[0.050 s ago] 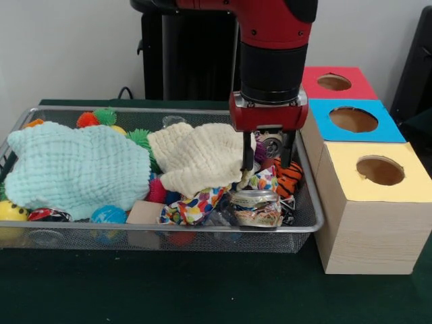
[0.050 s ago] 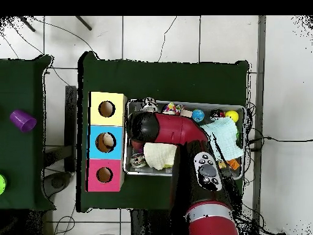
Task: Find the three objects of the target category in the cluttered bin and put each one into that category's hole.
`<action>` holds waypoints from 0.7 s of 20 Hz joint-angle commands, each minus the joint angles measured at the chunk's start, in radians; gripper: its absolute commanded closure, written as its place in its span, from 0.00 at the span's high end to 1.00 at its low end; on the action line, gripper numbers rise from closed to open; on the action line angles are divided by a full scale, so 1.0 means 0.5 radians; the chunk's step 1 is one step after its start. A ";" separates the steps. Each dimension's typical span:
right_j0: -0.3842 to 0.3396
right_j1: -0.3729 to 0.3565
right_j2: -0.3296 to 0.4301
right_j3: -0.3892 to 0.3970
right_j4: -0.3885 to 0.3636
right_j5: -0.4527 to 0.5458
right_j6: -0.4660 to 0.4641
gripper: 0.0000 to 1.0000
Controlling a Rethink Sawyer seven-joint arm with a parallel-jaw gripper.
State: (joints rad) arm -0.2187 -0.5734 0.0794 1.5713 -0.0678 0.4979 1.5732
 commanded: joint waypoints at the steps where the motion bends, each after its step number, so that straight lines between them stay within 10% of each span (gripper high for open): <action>1: -0.005 0.125 0.142 -0.087 -0.130 -0.057 0.031 1.00; 14: 0.156 0.124 0.058 -0.106 -0.217 -0.120 0.176 1.00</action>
State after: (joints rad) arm -0.1562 -0.5522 0.0790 1.5569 -0.1299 0.4977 1.5732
